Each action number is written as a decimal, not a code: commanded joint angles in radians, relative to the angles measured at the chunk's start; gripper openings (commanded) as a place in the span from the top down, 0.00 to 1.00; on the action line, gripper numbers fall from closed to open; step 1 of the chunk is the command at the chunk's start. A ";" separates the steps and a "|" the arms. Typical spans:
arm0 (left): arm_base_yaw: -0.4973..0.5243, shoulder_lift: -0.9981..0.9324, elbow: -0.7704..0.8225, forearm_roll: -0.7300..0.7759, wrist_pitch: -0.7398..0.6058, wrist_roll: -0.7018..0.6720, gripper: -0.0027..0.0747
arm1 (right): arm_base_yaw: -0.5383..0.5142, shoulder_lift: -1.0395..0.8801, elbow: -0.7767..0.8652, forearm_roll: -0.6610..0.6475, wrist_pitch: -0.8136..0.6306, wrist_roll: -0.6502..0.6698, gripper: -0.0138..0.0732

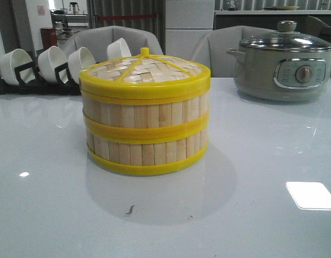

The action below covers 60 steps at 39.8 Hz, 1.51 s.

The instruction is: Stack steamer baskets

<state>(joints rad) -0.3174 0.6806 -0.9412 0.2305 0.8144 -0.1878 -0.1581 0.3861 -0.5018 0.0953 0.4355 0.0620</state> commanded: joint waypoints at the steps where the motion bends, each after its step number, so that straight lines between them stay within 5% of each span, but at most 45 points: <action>1: -0.001 0.001 -0.026 0.012 -0.083 -0.010 0.86 | -0.006 0.007 -0.026 0.007 -0.077 -0.011 0.78; 30: 0.001 0.003 -0.026 0.025 -0.089 -0.010 0.86 | -0.006 0.007 -0.026 0.007 -0.077 -0.011 0.78; 38: 0.028 -0.011 -0.003 0.004 -0.269 -0.026 0.86 | -0.006 0.007 -0.026 0.007 -0.077 -0.011 0.78; 48: 0.091 -0.206 0.306 -0.026 -0.739 -0.026 0.86 | -0.006 0.007 -0.026 0.007 -0.077 -0.011 0.78; 60: 0.201 -0.547 0.690 -0.126 -0.800 -0.026 0.86 | -0.006 0.007 -0.026 0.007 -0.077 -0.011 0.78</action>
<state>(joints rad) -0.1422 0.1897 -0.2859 0.1315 0.1133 -0.2060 -0.1581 0.3861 -0.5018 0.0975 0.4369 0.0620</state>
